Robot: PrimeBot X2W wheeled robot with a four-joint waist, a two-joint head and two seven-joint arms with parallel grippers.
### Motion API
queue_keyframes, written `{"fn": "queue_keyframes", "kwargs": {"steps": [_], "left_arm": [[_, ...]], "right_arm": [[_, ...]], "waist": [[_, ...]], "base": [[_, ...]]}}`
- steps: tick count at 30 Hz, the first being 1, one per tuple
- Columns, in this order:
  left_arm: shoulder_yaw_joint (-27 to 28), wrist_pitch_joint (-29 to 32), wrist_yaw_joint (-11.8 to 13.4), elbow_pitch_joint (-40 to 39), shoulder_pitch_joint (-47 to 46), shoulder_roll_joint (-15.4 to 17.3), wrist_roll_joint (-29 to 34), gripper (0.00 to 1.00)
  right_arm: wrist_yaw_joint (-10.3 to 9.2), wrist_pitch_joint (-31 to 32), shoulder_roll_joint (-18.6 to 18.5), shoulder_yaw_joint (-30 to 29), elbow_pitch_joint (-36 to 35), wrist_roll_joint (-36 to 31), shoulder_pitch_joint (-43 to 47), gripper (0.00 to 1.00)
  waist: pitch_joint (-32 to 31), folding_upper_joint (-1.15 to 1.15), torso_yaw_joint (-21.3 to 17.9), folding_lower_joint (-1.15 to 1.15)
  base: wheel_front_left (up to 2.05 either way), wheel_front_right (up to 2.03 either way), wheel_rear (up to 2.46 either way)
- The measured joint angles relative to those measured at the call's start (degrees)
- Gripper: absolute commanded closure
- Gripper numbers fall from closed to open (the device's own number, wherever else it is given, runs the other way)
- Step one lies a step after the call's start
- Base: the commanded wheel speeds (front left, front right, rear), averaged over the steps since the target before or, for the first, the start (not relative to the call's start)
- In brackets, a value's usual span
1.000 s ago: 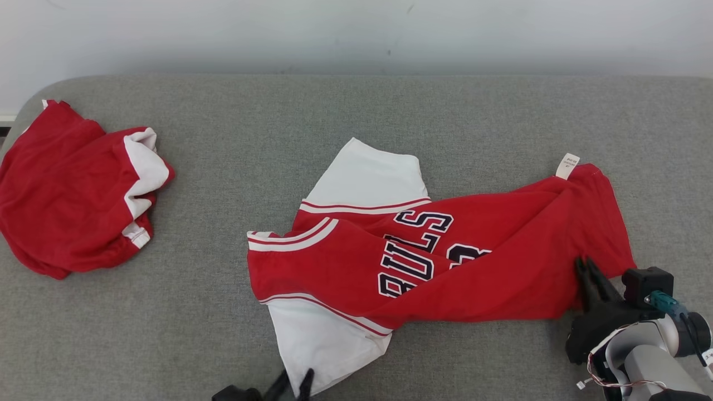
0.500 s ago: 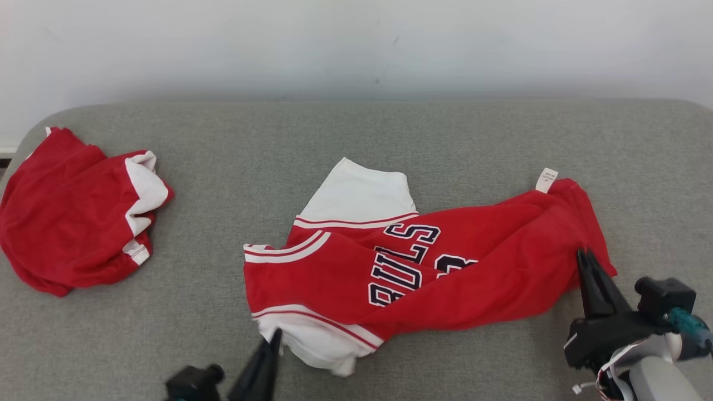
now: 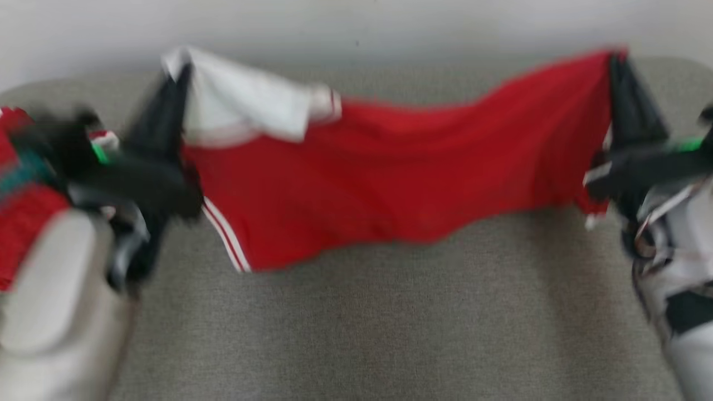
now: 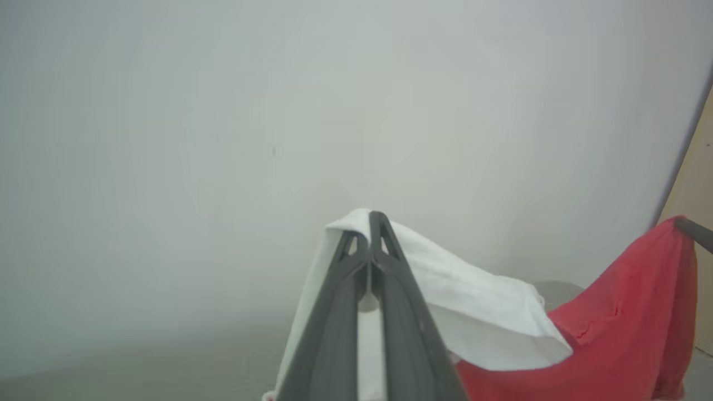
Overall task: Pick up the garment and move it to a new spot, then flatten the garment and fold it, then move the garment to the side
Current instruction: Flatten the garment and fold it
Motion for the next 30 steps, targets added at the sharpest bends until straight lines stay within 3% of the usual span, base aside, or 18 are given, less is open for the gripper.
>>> {"fn": "queue_keyframes", "kwargs": {"steps": [6, 13, 18, 23, 30], "left_arm": [[0.1, 5.6, 0.0, 6.5, -24.7, 2.4, -6.2, 1.00], [-2.6, 7.6, 0.0, 16.2, -52.5, 4.5, -6.0, 1.00], [-6.9, 7.6, 0.0, 23.8, -71.9, 5.1, -4.5, 1.00], [-10.0, 6.6, 0.0, 30.1, -82.2, 4.6, -4.2, 1.00], [-13.9, 4.8, 0.0, 37.0, -86.9, 3.5, -5.3, 1.00]], "right_arm": [[0.00, 5.0, -1.5, -2.4, 2.3, 3.2, -19.0, 1.00], [0.00, 10.4, -2.0, -3.4, 6.8, 1.2, -44.0, 1.00], [0.00, 11.4, -0.8, -2.1, 13.7, -2.4, -60.9, 1.00], [0.00, 10.7, -0.4, -1.2, 21.6, -5.4, -69.7, 1.00], [0.00, 8.3, 0.8, -0.7, 30.0, -6.4, -75.2, 1.00]], "waist": [[6.6, 0.00, -0.3, 0.01], [15.7, 0.01, -0.7, 0.02], [22.3, 0.01, -1.4, 0.01], [26.1, 0.01, -2.3, 0.01], [28.2, 0.01, -3.5, 0.00]], "base": [[0.00, 0.00, 0.00], [0.00, 0.00, 0.00], [0.00, 0.00, 0.00], [0.00, 0.00, 0.00], [0.00, 0.00, 0.00]]}}
